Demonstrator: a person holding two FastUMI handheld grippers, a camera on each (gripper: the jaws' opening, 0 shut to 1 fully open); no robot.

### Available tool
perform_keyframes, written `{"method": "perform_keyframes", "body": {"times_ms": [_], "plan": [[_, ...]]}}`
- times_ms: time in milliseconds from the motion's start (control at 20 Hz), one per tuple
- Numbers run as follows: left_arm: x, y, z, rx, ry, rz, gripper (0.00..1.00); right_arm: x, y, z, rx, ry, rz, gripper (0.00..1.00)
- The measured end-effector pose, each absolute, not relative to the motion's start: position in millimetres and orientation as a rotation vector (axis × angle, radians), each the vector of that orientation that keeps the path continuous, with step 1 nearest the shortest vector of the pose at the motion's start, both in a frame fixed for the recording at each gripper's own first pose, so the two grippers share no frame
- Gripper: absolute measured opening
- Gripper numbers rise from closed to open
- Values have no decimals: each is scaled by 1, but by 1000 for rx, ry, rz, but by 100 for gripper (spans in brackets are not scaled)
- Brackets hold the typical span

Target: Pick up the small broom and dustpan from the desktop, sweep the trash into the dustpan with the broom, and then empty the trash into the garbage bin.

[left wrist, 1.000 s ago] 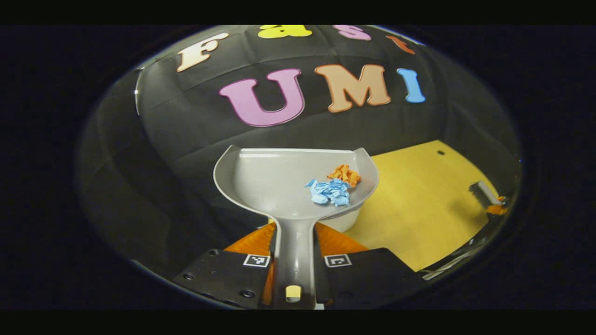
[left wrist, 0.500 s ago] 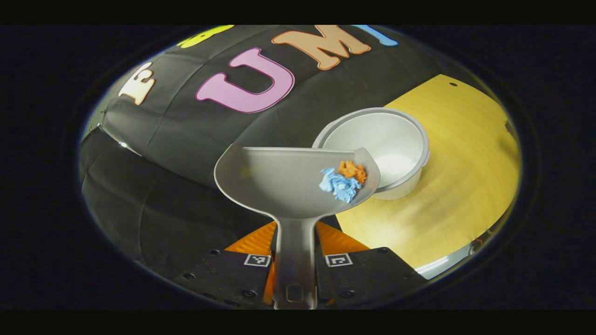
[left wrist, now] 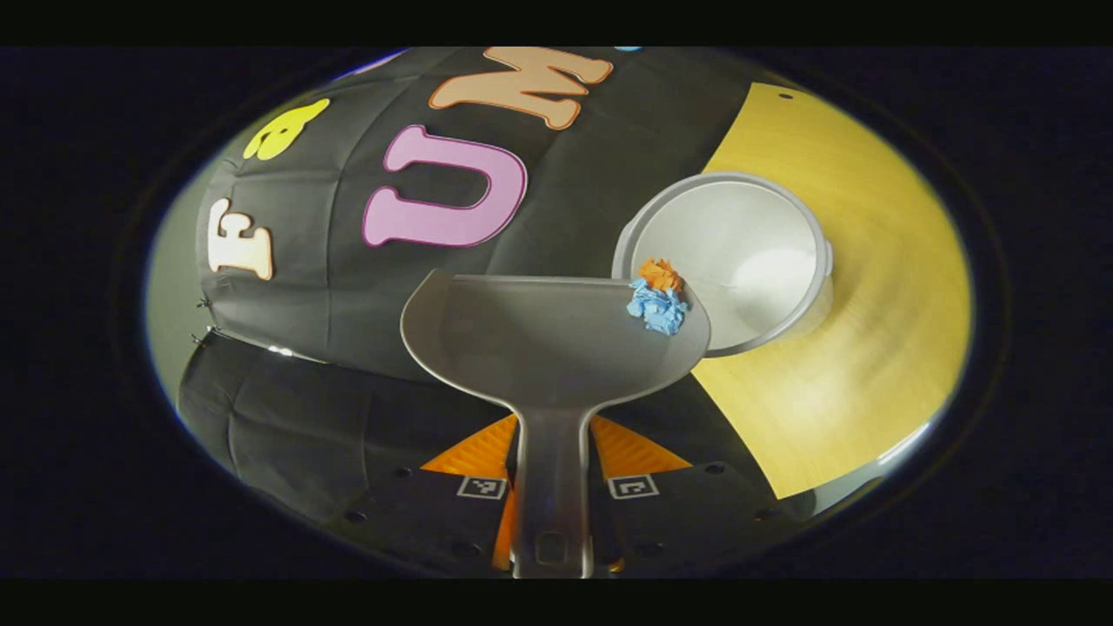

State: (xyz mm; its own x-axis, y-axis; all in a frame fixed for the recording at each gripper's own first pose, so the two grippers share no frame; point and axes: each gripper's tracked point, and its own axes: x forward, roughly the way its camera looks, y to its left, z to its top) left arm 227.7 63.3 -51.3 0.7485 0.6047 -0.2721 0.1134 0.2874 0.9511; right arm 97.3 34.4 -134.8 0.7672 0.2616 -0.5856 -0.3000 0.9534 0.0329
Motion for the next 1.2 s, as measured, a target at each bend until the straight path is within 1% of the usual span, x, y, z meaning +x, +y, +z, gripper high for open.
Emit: {"method": "perform_keyframes", "body": {"times_ms": [100,300,350,450,500,550,650,700,850,900,950,1000,1050,1150,1200], "plan": [[231,58,-46,1322,685,359,28,96,35,-137,-65,631,307,24],[231,49,-41,1564,655,369,28,97,36,-137,-62,634,313,23],[235,46,-42,1594,652,362,29,96,35,-138,-61,634,312,23],[234,46,-44,1574,654,353,28,94,34,-136,-59,636,311,23],[232,47,-46,1534,652,347,28,93,32,-137,-59,637,309,23],[231,46,-53,1457,637,327,30,93,31,-136,-59,635,307,24],[226,45,-74,1229,593,289,25,93,28,-136,-53,633,303,24],[221,47,-79,1123,563,289,31,93,28,-134,-50,631,298,23],[217,39,-78,886,425,312,27,95,27,-136,-51,628,292,23],[222,31,-76,792,379,300,26,95,29,-136,-49,628,294,24],[226,23,-74,692,348,277,25,97,31,-136,-47,623,294,23],[231,6,-75,603,317,239,28,97,32,-137,-43,621,295,23],[237,-12,-77,531,283,197,28,98,34,-135,-38,619,295,23],[245,-55,-90,422,249,93,28,100,37,-137,-32,613,292,24],[239,-86,-104,365,243,29,28,100,38,-138,-27,609,291,24]]}}
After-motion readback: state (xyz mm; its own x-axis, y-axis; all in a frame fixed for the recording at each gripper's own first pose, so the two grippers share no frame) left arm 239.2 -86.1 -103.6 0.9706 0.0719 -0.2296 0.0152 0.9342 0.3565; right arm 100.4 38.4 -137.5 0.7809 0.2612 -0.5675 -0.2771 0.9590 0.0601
